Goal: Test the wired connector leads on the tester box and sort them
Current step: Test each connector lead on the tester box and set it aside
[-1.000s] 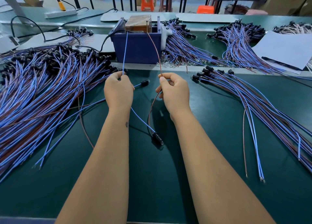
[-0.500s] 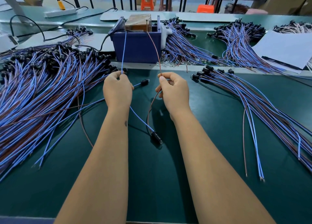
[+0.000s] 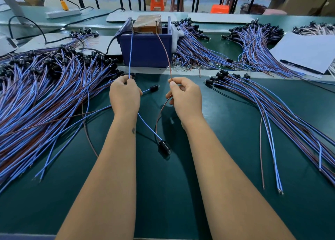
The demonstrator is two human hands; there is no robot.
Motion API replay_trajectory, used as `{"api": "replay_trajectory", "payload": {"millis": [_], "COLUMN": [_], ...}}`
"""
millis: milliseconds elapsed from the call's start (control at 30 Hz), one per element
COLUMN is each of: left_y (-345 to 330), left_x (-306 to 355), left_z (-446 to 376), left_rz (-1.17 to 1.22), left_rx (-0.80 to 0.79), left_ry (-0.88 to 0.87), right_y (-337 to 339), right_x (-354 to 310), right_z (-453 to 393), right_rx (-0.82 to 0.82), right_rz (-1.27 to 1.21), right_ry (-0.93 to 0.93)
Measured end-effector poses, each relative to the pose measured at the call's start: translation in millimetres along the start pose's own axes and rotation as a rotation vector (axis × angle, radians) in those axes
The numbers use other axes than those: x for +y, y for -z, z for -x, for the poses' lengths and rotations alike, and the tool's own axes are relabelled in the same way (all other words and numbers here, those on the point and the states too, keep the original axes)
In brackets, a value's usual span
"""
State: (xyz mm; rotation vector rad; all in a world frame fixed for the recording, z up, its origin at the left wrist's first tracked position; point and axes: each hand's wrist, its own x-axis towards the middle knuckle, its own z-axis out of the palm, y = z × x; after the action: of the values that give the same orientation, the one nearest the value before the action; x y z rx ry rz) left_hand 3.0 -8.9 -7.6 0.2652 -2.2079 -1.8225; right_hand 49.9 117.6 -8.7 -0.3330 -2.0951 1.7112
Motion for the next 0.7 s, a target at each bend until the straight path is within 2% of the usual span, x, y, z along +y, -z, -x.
{"api": "replay_trajectory", "payload": {"millis": [400, 700], "left_y": [0, 1], "left_x": [1, 0], "left_z": [-2, -8], "left_rz": [0.004, 0.114], "left_rx": [-0.029, -0.036], "left_ry": [-0.008, 0.052], "right_y": [0, 2], "right_x": [-2, -4], "right_z": [1, 2], "right_rx": [0.011, 0.052], "right_rz": [-0.011, -0.066], "right_ry": [0.015, 0.043]}}
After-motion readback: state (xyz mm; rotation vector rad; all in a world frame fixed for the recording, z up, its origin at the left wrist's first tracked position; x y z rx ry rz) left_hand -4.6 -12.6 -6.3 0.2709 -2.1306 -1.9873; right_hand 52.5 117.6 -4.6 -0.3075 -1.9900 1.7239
